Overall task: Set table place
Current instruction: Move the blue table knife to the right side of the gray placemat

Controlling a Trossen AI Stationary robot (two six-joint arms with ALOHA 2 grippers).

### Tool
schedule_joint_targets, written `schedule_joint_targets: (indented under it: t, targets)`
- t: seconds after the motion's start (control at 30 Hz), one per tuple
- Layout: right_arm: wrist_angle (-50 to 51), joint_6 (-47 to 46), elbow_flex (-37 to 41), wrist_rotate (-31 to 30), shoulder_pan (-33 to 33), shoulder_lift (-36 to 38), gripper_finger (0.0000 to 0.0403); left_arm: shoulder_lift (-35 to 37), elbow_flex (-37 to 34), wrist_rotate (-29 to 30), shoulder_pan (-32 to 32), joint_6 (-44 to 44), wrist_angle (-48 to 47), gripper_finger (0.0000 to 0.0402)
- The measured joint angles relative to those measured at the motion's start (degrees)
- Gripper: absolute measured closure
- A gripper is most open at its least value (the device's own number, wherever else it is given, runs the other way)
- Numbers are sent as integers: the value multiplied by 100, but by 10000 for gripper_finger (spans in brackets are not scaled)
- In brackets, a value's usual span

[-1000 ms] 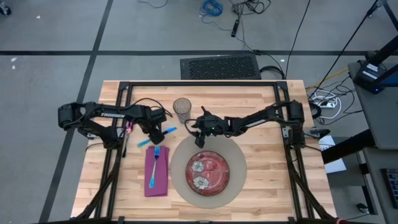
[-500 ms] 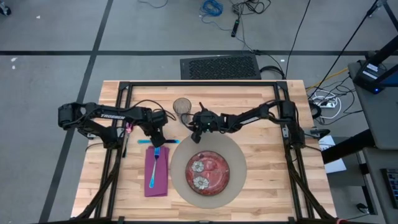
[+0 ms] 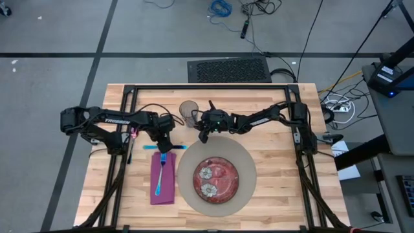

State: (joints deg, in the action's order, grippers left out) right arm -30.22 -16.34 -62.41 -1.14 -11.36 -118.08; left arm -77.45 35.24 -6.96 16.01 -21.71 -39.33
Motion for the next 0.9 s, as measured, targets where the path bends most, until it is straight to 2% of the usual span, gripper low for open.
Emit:
schedule_joint_targets:
  t: [0.53,0.73,0.9]
  targets:
    - [-16,137,0,262,-170,7,328,0,0,6,2,105,-7,272]
    - [381,378,0,286,65,9,328,-51,0,11,2,109,195,286]
    - [751,661,2,281,411,44,328,10,0,-4,2,319,16,307]
